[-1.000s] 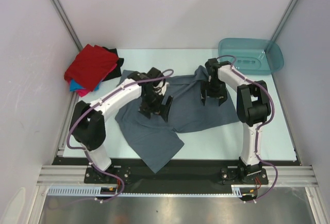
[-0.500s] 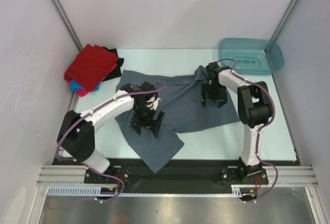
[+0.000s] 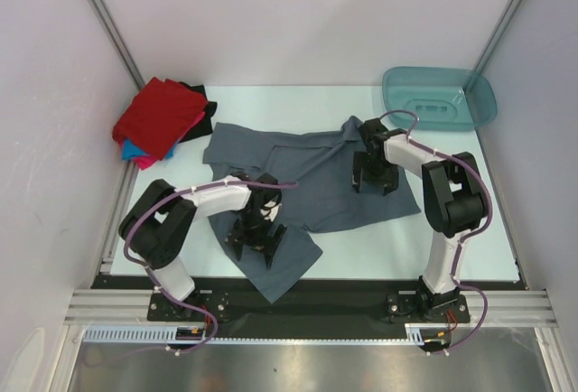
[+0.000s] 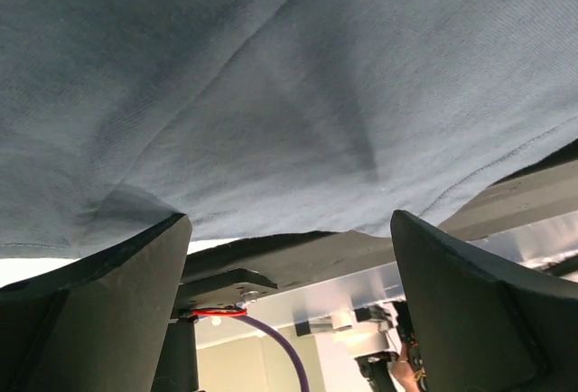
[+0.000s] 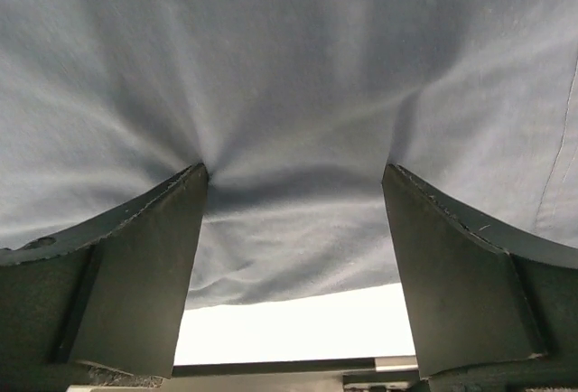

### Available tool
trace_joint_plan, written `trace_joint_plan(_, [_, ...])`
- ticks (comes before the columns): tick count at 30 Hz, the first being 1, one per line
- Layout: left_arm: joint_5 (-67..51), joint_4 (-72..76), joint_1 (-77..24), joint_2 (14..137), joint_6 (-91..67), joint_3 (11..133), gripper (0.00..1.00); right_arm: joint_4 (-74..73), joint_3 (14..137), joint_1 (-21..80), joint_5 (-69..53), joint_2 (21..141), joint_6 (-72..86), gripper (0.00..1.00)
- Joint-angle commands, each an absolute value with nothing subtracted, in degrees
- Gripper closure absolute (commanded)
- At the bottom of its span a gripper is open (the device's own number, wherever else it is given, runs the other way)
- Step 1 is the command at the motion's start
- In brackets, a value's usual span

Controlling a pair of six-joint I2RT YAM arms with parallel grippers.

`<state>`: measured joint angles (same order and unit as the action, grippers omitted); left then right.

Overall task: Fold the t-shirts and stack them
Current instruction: Flatten the tshirt out

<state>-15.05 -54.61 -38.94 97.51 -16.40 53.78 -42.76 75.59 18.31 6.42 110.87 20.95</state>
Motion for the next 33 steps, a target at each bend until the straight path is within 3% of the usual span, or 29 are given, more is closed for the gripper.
trace_joint_plan(1, [-14.5,-49.8,-40.9,99.1,-15.3,51.5,0.0,-49.7,68.2,19.6,8.4,111.3,21.0,0.16])
trace_joint_plan(11, [-14.4,-52.2,-45.8,103.7,-17.3,47.6,0.0,-51.7,64.2,19.6,7.2,105.4,22.3,0.16])
trace_joint_plan(20, [-18.4,-58.5,-46.0,97.3,-19.3,44.5,0.0,-55.4,63.5,17.8,10.3,104.2,23.1,0.16])
trace_joint_plan(33, [-10.5,-64.8,-46.0,94.2,-22.3,47.6,0.0,-71.0,64.7,17.8,11.6,93.2,30.0,0.16])
